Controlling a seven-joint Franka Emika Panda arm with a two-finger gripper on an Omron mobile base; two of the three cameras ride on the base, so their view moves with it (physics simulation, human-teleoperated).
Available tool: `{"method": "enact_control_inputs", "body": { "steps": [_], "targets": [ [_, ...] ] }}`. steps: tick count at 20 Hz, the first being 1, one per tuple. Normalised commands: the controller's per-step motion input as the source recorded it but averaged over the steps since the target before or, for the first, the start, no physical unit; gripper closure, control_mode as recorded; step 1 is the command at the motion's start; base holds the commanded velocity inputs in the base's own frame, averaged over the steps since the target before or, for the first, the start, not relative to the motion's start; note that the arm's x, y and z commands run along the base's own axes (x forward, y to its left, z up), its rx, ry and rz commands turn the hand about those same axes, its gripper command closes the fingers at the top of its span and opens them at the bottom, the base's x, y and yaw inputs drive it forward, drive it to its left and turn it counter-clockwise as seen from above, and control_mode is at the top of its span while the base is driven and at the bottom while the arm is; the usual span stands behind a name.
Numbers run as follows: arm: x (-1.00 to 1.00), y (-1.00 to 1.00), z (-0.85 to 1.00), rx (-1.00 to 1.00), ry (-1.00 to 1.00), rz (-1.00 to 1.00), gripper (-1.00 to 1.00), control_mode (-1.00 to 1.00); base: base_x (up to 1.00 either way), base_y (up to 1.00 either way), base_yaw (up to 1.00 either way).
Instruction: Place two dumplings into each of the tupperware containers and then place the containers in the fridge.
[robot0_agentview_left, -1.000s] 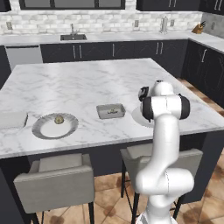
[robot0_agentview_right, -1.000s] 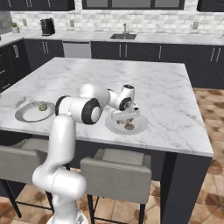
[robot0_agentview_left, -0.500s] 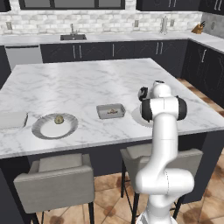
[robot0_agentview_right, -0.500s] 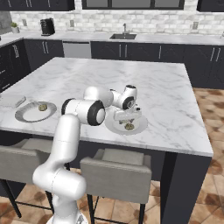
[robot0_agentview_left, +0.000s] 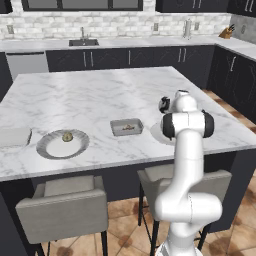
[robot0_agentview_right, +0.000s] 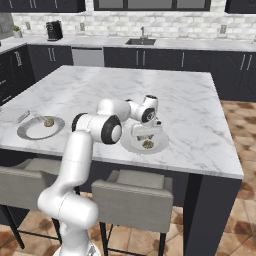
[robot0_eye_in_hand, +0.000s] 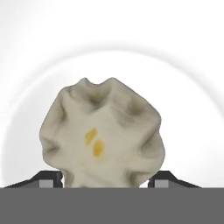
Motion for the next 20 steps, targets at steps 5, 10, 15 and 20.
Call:
{"method": "enact_control_inputs", "body": {
  "steps": [5,10,15,20],
  "targets": [
    [-0.42,0.28,0.29,0.05,-0.13,0.07,1.00,-1.00,0.00,0.00,0.00],
    [-0.39,0.69,0.43,0.02,-0.06,0.12,1.00,-1.00,0.00,0.00,0.00],
    [-0.09,0.82,0.48,0.00,-0.05,0.12,1.00,-1.00,0.00,0.00,0.00],
    [0.22,0.95,0.06,0.00,-0.05,0.08,1.00,-1.00,0.00,0.00,0.00]
  ]
}}
